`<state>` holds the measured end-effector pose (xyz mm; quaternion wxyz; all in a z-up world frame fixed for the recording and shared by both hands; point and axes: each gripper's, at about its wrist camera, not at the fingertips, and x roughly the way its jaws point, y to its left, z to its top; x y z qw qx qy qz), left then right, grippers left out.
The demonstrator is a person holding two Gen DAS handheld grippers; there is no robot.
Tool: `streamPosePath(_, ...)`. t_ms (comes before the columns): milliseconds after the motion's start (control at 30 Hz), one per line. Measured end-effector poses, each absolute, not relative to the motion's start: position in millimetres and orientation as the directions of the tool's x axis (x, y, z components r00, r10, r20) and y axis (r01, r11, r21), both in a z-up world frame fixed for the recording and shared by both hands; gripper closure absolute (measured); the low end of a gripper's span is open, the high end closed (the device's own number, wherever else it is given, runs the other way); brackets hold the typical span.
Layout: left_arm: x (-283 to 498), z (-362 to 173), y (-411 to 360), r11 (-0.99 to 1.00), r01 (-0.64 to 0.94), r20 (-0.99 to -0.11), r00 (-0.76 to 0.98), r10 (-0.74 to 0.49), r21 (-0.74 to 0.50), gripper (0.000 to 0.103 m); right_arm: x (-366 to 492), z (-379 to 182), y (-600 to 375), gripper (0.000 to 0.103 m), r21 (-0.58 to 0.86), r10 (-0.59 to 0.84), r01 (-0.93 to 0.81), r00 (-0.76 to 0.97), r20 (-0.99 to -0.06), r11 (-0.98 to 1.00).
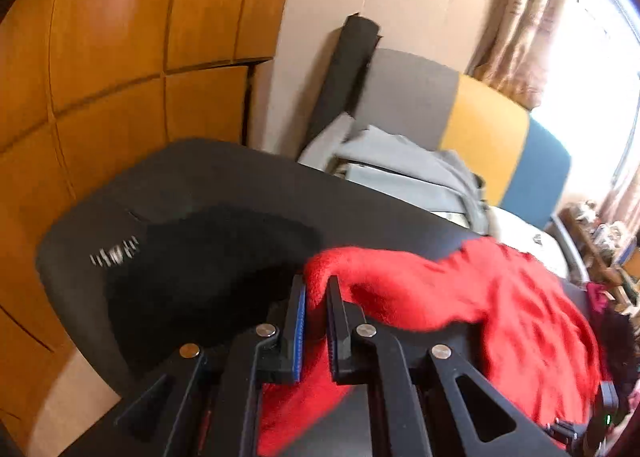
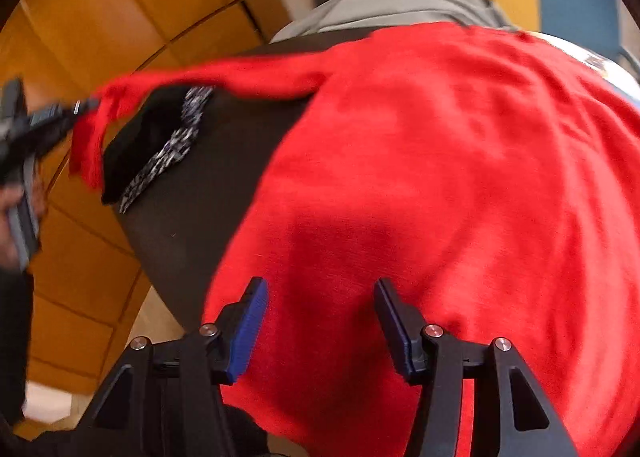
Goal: Fold clothes
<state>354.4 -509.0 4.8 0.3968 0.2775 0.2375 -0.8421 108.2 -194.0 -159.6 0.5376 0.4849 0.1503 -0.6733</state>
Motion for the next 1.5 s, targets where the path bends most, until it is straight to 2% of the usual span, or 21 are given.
streamPosePath(100, 346, 1, -551, -0.502, 0.854, -0.697, -0.442, -0.564, -0.135, 0.094, 124, -165, -217, 0.041, 0.28, -0.554, 0.902, 0.056, -0.831, -0.329)
streamPosePath(200, 357, -2, -590, -0.389, 0.912, -0.737, -0.353, -0.576, -0.133, 0.08, 131, -163, -229, 0.041, 0.311, -0.553, 0.903, 0.103, -0.827, -0.296)
streamPosePath(333, 365, 6, -611, -0.252, 0.96, -0.735, -0.259, -0.627, -0.123, 0.082, 139, -166, -249, 0.037, 0.328, -0.549, 0.904, 0.132, -0.825, -0.275)
streamPosePath(433, 365, 15, -599, -0.273, 0.951, -0.718, -0.292, -0.632, -0.147, 0.083, 146, -164, -263, 0.034, 0.32, -0.544, 0.911, 0.136, -0.828, -0.26)
streamPosePath(567, 325, 11, -531, -0.547, 0.818, -0.694, -0.499, -0.519, -0.179, 0.081, 150, -163, -263, 0.031, 0.317, -0.551, 0.918, 0.14, -0.822, -0.239)
streamPosePath(667, 272, -18, -466, -0.727, 0.656, -0.72, -0.604, -0.343, -0.203, 0.081, 140, -156, -255, 0.034, 0.363, -0.579, 0.894, 0.154, -0.801, -0.264)
streamPosePath(800, 212, -64, -381, -0.855, 0.465, -0.759, -0.636, -0.141, -0.23, 0.081, 113, -132, -212, 0.034, 0.319, -0.625, 0.874, 0.022, -0.781, -0.367)
streamPosePath(900, 184, -90, -333, -0.899, 0.384, -0.783, -0.616, -0.079, -0.211, 0.081, 85, -118, -166, 0.034, 0.266, -0.619, 0.834, -0.112, -0.777, -0.484)
streamPosePath(1133, 198, -132, -303, -0.9, 0.424, -0.849, -0.508, -0.145, -0.1, 0.079, 35, -144, -75, 0.034, 0.252, -0.521, 0.67, -0.234, -0.821, -0.698)
streamPosePath(1333, 228, -134, -309, -0.876, 0.474, -0.865, -0.472, -0.17, -0.087, 0.079, 45, -162, -52, 0.033, 0.266, -0.546, 0.67, -0.248, -0.8, -0.693)
streamPosePath(1500, 222, -127, -312, -0.862, 0.505, -0.878, -0.43, -0.211, -0.04, 0.08, 40, -161, -48, 0.034, 0.324, -0.581, 0.658, -0.213, -0.786, -0.68)
